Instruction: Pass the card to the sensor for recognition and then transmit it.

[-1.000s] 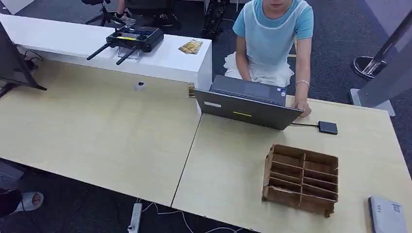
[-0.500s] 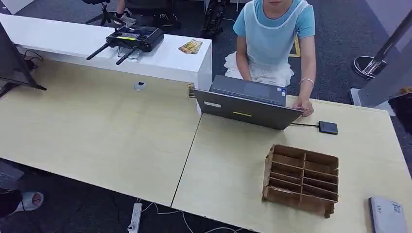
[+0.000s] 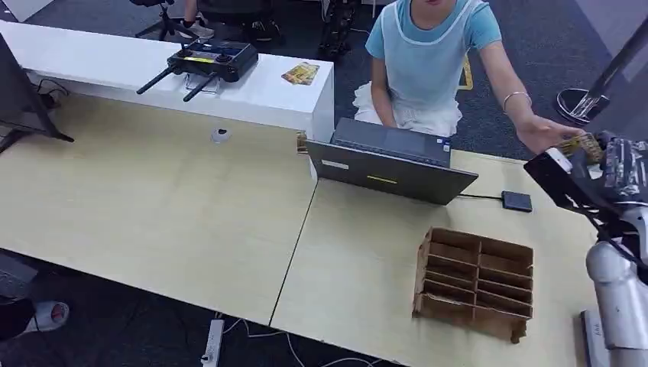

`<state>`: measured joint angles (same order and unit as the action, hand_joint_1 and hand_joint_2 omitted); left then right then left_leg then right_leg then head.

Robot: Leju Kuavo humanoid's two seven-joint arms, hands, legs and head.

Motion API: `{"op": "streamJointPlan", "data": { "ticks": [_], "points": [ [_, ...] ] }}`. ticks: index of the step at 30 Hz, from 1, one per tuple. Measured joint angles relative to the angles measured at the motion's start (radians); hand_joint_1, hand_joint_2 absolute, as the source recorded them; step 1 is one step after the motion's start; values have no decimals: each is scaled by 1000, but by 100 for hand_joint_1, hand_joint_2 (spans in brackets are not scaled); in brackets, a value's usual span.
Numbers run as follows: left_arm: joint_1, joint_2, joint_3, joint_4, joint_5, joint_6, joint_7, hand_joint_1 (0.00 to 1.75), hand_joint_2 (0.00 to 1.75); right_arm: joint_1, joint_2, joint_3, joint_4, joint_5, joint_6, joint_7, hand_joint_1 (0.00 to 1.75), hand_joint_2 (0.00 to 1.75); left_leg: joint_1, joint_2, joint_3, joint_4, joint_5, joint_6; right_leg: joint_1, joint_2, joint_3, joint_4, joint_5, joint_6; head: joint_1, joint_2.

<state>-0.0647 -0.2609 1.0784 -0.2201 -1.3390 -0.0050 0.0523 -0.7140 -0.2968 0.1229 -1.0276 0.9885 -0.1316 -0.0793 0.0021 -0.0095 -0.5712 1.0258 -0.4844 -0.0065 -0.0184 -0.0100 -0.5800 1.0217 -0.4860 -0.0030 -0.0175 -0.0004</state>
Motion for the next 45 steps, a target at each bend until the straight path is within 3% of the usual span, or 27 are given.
{"op": "streamJointPlan", "data": {
  "ticks": [7, 18, 19, 20, 21, 22, 39, 45],
  "points": [
    [-2, 0, -5, 0, -9, -1, 0, 0, 175, -20, 24, 54, 84, 66, -27, 26, 175, 175, 0, -1, 0, 0, 1, 1, 0, -1, 0, 0, 0, 0, 0, 0],
    [-2, 1, -13, 0, -12, -1, 0, 0, 175, -26, 43, 73, 136, 82, -54, 32, 175, 175, 0, -2, 0, 0, 1, 1, 0, -2, 0, 0, 0, 0, 0, 0],
    [-2, 1, -14, 0, -13, -1, 0, 0, 175, -26, 43, 73, 139, 82, -56, 33, 117, 175, 0, -2, 0, 0, 1, 1, 0, -2, 0, 0, 0, 0, 0, 0],
    [-2, 1, -14, 0, -13, -1, 0, 0, 175, -26, 44, 73, 141, 82, -60, 34, 17, 175, 0, -2, 0, 0, 1, 1, 0, -2, 0, 0, 0, 0, 0, 0],
    [-2, 2, -15, 0, -13, -1, 0, 0, 175, -26, 44, 73, 143, 82, -62, 34, 17, 175, 0, -2, 0, 0, 1, 1, 0, -2, 0, 0, 0, 0, 0, 0],
    [-2, 2, -17, 0, -13, -1, 0, 0, 175, -26, 44, 73, 144, 82, -64, 34, 0, 175, 0, -2, 0, 0, 1, 1, 0, -2, 0, 0, 0, 0, 0, 0],
    [-2, 3, -19, 0, -13, -1, 3, 0, 175, -12, 45, 63, 121, 37, -73, 17, 0, 175, 0, -1, 0, 0, 1, 1, 0, -1, 0, 0, 0, 0, 0, 0],
    [-1, 5, -21, 0, -22, -1, 8, 0, 175, 45, 44, 23, -2, -42, -88, -23, 0, 175, 0, -2, 0, 0, 1, 1, 0, -1, 0, -1, 0, 0, 0, 0]
  ]
}}
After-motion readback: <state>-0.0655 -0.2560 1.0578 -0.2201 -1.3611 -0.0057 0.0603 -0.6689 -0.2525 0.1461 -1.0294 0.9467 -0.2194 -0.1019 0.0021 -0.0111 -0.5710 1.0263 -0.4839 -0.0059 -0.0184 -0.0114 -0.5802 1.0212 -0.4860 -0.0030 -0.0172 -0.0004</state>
